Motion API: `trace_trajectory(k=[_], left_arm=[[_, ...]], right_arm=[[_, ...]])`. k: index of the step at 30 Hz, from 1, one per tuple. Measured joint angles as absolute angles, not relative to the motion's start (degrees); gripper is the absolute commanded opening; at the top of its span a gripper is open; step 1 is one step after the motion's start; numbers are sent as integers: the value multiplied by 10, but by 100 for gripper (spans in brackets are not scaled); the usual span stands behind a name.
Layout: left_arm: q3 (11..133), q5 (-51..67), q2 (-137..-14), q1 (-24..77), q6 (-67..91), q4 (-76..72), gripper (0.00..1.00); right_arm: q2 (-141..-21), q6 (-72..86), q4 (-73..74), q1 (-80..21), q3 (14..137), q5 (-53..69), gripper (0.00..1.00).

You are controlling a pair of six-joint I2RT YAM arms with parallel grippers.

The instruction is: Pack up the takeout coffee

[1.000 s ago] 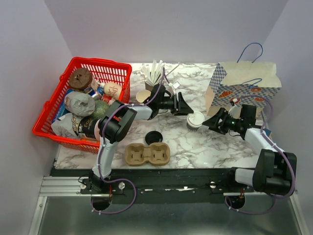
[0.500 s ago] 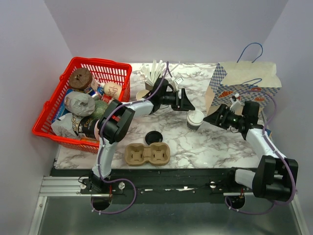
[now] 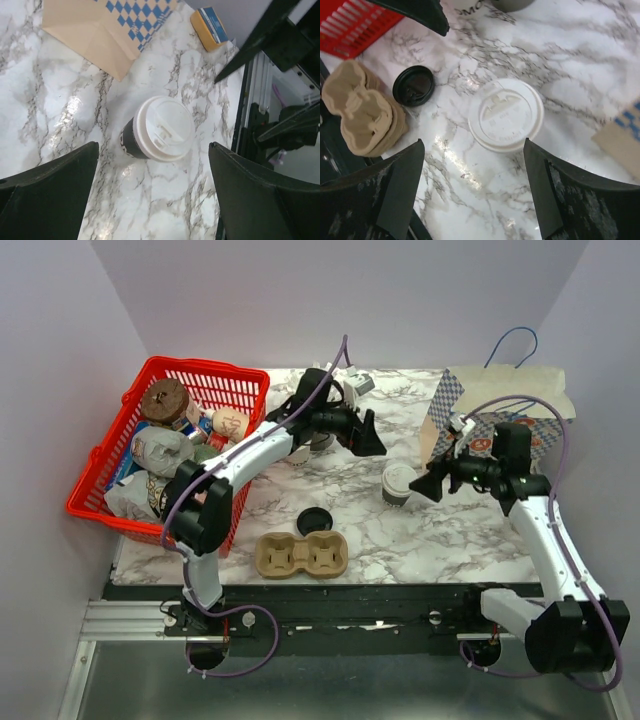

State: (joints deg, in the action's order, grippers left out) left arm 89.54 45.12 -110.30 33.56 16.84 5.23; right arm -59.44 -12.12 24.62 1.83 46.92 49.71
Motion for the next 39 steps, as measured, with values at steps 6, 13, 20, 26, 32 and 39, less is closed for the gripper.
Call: trace_trajectory(k=[6,13,20,26,32,39], left_arm=[[869,461,-1003,335,51,122,99],[827,460,-904,325,-19,177,99],[792,445,-856,292,-60,222,99],[767,431,-835,271,-76,236,98],[755,424,-829,267,-77,237,99],[750,421,-828,262,-71,234,99]], right_arm=[[-696,-334,346,-55,602,482,100],[-830,-551,481,-91,730,435,100],[-900,-670,567,-101,778,394,100],[-934,-716,602,-127,798,377,100],[-946,-726,614,-151,799,366,98],[-946,-725,613,-160,799,360,96]])
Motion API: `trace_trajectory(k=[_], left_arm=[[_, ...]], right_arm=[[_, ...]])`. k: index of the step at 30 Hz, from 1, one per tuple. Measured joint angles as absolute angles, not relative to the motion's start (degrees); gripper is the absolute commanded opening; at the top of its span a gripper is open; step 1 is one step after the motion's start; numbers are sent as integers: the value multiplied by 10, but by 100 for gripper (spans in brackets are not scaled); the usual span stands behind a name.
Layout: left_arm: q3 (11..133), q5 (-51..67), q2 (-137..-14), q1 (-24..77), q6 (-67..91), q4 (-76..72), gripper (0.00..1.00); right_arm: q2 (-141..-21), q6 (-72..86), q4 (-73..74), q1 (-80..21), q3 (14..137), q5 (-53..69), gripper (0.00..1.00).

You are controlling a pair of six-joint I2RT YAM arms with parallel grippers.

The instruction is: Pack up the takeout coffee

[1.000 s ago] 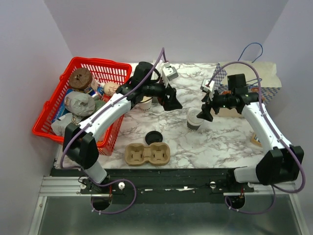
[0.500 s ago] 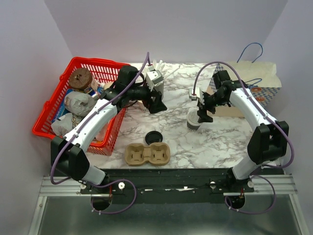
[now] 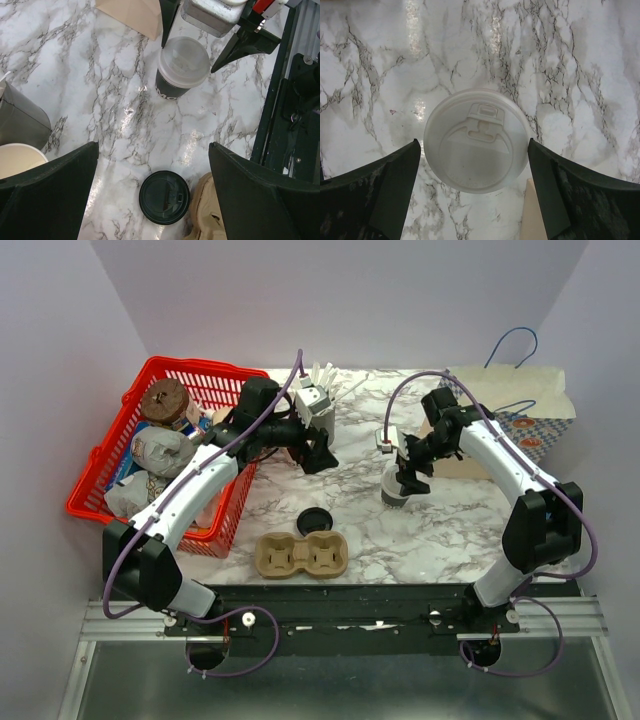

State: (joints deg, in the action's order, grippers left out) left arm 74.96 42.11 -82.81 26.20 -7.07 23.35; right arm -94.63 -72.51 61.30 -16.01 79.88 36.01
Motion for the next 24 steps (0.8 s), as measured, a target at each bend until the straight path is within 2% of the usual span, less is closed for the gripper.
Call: trace_trajectory(k=[9,16,24], left_arm=[[743,421,-828,262,-57,225,99],[736,421,-828,262,-50,221,99],[736,420,-828,251,-46,224,99]], right_arm=[[-948,-721,601,-170,790,338,95],[-949,-711,589,-179,790,335,83],[-952,-691,576,-209,800,336,78]])
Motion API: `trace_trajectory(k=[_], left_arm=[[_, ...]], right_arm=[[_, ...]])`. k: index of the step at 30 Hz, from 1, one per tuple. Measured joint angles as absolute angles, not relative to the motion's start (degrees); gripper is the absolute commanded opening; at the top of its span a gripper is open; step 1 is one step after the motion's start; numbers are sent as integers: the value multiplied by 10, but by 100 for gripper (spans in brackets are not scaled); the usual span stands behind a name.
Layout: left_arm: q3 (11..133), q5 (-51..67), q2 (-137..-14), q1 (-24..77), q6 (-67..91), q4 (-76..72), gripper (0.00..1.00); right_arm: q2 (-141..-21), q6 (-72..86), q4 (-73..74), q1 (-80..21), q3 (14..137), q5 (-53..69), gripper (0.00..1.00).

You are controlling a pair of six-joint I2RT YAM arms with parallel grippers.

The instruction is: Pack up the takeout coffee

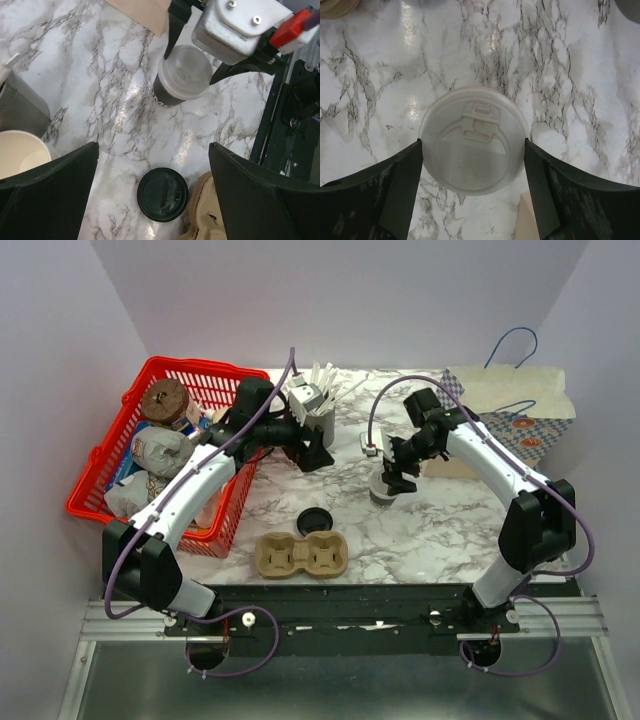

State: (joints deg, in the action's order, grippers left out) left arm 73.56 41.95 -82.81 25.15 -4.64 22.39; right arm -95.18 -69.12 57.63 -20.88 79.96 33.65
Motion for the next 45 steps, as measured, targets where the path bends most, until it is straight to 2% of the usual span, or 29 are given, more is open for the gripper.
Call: trace_trajectory(k=[12,24,33,37,45], left_arm=[[779,381,-772,108,2,234,98],[780,365,-717,26,47,239,99],[778,365,-679,-14,43,272,99],[764,365,-656,-15,44,272,99],[741,366,-648,-15,58,261,99]], right_arm=[[-1053,-642,555,-302,935,369,76],[-1201,-598,549,-390,1137,404,76],[-1251,-587,550,-431,1186,404,77],[-1259,-580,549,-439,1188,403,81],[-1265,-546,522,-443,1189,396,96]])
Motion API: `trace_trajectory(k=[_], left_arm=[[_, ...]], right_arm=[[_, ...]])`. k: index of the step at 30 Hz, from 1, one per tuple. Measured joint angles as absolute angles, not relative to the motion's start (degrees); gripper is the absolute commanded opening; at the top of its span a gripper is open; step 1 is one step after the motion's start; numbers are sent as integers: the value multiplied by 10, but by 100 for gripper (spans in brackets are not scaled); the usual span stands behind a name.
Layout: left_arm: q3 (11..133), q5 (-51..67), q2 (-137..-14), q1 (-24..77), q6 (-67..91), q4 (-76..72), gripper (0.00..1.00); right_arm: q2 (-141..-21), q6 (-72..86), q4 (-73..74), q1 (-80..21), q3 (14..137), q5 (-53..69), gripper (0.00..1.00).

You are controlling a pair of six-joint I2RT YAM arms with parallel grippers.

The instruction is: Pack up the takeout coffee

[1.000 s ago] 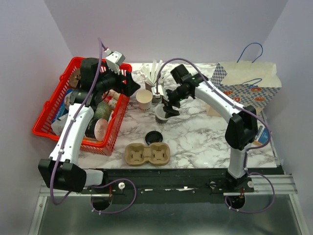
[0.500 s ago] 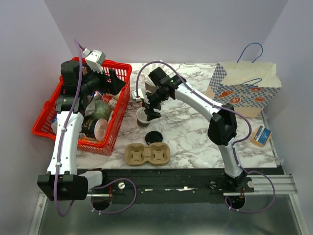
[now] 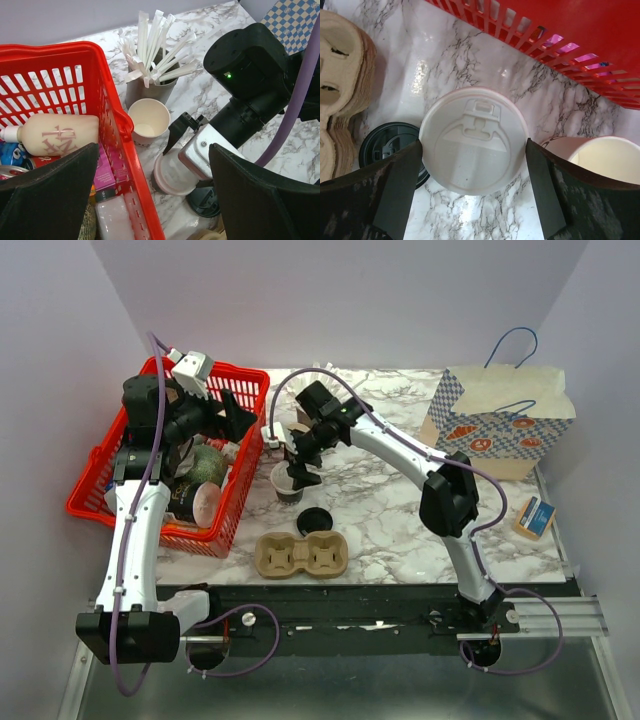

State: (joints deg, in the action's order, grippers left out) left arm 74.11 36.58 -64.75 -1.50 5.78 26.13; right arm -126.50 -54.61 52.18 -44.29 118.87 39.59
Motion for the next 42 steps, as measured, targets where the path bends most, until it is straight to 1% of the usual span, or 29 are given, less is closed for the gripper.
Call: trace_trajectory(k=[1,8,12,16,19,20,21,23,26,32,42], left_arm=[[738,366,-648,-15,61,258,99],[732,371,-648,-15,79,232,99],[731,371,-649,-15,86,213,99],[727,371,-651,-15,91,187,99],[724,371,-653,-15,93,173,98],[724,371,-655,-15,93,168,98],[724,370,-657,-15,95,164,98],[724,365,-661,-15,98,159,98],[724,342,-665,-15,106,160,99],[719,296,-651,-15,108,161,99],[692,279,-597,-15,108,163,98]], right_arm=[[-1265,-538,516,-443,1189,395,100],[-1258,-475,479,-443,1197,396,100],[-1217,-451,467,-443,1178,396,100],[-1112,-436,455,-443,1098,401,94],[-1032,-415,441,-444,1032,403,88],[-1012,-407,435,-445,1013,402,80],[-996,-401,429,-446,996,400,74],[-974,-386,416,-451,964,383,73],[-958,-346,381,-477,903,319,72],[-943,-278,344,-577,774,239,69],[-955,-236,320,-617,763,220,67]])
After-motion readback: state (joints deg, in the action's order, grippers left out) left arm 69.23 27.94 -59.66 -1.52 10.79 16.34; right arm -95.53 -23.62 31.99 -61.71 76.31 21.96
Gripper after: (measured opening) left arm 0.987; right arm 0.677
